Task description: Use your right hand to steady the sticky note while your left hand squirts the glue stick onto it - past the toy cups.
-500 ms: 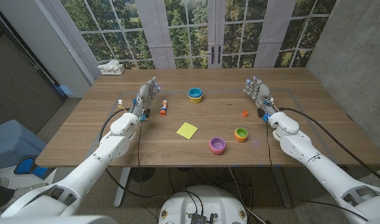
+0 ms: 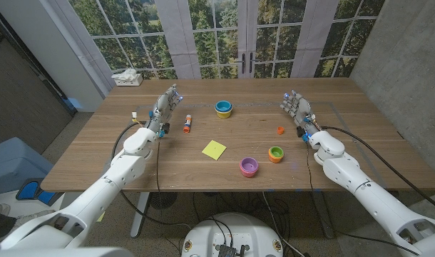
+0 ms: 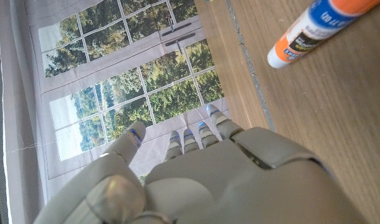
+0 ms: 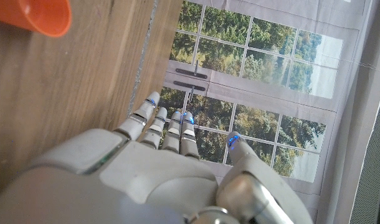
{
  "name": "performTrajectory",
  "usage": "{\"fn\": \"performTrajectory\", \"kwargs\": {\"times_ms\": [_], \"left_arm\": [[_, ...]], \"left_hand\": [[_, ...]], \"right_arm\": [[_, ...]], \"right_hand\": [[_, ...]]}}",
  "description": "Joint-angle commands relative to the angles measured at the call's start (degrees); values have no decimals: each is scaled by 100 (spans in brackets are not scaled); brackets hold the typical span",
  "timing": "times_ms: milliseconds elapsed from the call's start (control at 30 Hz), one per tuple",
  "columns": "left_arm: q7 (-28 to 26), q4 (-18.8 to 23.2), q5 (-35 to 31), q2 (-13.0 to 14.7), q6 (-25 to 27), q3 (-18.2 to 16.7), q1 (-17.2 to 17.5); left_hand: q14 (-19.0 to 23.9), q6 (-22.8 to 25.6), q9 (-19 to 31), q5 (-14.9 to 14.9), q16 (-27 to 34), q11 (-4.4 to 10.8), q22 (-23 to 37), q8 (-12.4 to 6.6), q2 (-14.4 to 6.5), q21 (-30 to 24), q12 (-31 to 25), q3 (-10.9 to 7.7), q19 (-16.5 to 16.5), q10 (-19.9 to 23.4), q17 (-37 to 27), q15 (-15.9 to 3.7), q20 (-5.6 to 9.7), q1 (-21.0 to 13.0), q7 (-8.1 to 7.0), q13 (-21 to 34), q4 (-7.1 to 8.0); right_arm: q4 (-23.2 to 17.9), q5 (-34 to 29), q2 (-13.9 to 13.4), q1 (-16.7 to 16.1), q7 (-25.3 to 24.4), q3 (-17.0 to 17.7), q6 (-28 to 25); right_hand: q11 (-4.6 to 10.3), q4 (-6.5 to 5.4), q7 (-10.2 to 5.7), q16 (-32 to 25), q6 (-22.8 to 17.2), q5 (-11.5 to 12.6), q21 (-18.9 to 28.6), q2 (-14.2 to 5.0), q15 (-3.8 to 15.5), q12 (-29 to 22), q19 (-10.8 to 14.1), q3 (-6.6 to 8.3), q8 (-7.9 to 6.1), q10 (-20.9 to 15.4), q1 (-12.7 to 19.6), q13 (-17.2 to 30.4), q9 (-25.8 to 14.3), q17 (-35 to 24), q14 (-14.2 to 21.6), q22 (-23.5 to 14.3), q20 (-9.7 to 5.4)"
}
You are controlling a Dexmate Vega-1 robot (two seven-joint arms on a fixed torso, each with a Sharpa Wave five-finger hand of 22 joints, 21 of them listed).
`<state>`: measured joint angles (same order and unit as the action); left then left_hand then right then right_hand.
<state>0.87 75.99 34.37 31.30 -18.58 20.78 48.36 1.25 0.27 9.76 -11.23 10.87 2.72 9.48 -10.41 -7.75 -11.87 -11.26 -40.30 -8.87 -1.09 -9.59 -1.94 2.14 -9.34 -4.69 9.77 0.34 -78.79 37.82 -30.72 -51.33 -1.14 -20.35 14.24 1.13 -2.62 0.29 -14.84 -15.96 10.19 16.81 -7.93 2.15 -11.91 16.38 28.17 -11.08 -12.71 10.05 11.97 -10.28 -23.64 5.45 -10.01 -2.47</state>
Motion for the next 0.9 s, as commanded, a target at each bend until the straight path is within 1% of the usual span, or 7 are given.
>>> {"fn": "performTrajectory", "kwargs": {"times_ms": [33,333,467,567,667,767,900], "left_arm": [[-528,298,-784,366,410,190,-55],[-888,553,-1336,600,610,263,-67],[-891,608,-1403,683,614,243,-45],[-977,612,-1494,695,563,228,-26],[-894,591,-1514,741,535,231,-48],[-856,590,-1596,804,567,250,-94],[-910,677,-1768,899,701,277,-134]], "left_hand": [[442,161,19,42,33,30,31,-47,-19,-47,-60,15,-313,298,4,93,-276,-146,-29,27,-281],[866,204,24,89,80,105,39,-37,14,-38,-45,32,-474,426,-18,42,-376,-328,-92,36,-621],[2381,35,32,109,419,104,76,-4,-82,-71,11,64,-749,372,-110,-331,-426,-306,-209,49,-723],[3500,-194,34,100,770,110,113,9,-243,-244,52,42,-1259,228,-237,-514,-386,-197,-282,53,-531],[4677,-488,39,83,1453,183,360,-21,-306,-879,43,56,-2452,163,-720,-724,-90,-335,-303,59,-432],[5694,-635,54,91,2688,277,1026,-50,-242,-1824,50,234,-3501,210,-1678,-984,244,-875,-284,63,-833],[6617,-652,68,88,3719,508,1975,-75,-202,-2980,-30,394,-4326,609,-2357,-1076,671,-1404,-274,84,-1006]], "right_arm": [[-184,-122,-33,-137,-198,-30,-17],[-332,-206,-58,-233,-365,-19,-19],[-351,-199,-40,-252,-388,-26,-34],[-367,-226,-28,-264,-421,-34,-19],[-415,-270,-27,-287,-504,-36,-31],[-450,-288,-15,-303,-569,-32,-42],[-488,-357,-23,-319,-639,-44,-42]], "right_hand": [[-12,10,-5,-17,-74,34,10,-206,275,-31,68,26,-42,-41,43,9,-32,1,60,-23,-212],[-10,42,-42,-22,-89,29,7,-190,242,-33,95,25,-40,-70,67,1,-32,18,94,-23,-172],[-11,49,-51,-24,-92,27,3,-187,235,-32,98,22,-39,-77,71,-2,-32,22,102,-24,-165],[-12,59,-56,-23,-92,25,-2,-184,228,-29,100,21,-36,-76,78,-4,-32,27,106,-24,-156],[-16,67,-68,-24,-88,22,-7,-181,218,-25,101,18,-32,-76,82,-7,-33,31,112,-25,-148],[-20,72,-74,-23,-86,19,-12,-178,218,-20,104,14,-29,-72,83,-9,-33,35,113,-25,-138],[-16,79,-77,-24,-84,18,-17,-177,207,-16,105,12,-26,-70,88,-11,-33,39,119,-25,-130]]}}
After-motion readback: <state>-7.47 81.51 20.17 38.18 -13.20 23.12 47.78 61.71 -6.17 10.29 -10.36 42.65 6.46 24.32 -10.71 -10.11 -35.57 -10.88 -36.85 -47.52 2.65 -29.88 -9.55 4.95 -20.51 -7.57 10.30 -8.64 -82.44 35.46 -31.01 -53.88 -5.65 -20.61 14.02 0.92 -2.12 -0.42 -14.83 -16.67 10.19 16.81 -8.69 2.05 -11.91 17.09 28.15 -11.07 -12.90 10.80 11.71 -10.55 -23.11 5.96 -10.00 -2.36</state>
